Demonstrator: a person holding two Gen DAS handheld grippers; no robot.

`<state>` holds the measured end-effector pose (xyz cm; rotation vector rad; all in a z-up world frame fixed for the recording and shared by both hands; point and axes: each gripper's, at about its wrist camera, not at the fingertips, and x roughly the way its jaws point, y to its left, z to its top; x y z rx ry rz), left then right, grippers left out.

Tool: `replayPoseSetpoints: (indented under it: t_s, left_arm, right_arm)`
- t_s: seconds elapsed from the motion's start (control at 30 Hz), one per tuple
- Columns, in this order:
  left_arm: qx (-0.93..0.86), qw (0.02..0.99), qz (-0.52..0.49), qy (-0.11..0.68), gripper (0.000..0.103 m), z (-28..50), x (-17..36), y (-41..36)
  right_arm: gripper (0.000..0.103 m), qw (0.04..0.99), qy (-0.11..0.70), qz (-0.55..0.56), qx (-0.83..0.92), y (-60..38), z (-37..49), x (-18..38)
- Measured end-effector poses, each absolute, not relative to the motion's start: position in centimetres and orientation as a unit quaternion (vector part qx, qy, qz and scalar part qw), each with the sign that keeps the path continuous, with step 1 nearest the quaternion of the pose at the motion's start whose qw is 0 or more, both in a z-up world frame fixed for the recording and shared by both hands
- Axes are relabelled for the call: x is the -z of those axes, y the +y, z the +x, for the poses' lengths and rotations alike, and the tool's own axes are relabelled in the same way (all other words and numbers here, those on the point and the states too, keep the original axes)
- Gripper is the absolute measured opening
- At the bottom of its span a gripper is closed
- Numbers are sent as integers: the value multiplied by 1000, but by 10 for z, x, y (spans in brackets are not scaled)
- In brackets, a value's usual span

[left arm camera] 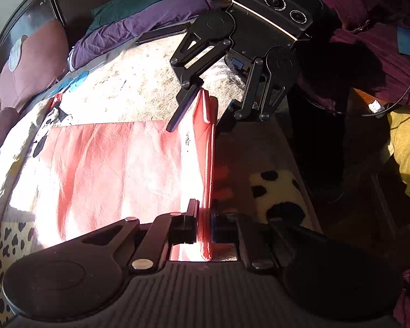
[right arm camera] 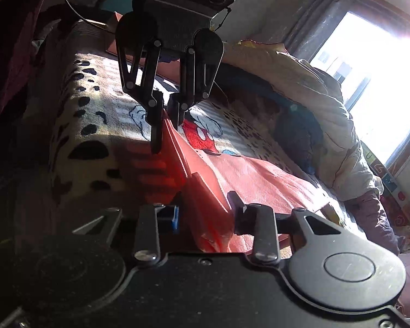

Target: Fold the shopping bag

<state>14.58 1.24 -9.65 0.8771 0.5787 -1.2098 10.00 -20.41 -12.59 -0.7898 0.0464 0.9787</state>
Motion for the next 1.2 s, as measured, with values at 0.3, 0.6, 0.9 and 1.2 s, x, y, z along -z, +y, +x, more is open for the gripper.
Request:
replayPoseSetpoints:
  t_s: [0.3,0.6,0.9,1.2]
  left_arm:
    - [535,673,447,248,9,136,107,10]
    - [518,671,466,252,9,133,112,-1]
    - [514,680,480,207,9,122,116,-6]
    - [499,686,504,162,10,101,125,-14]
  right_arm:
    - [38,799,-46,-387,-457,-209,83,126]
    - [16,774,-6,-386,-501,-214,81,117]
    - [12,786,82,-330,-516,-218,94,130]
    - [12,775,149,-269,-551,-218,118,128]
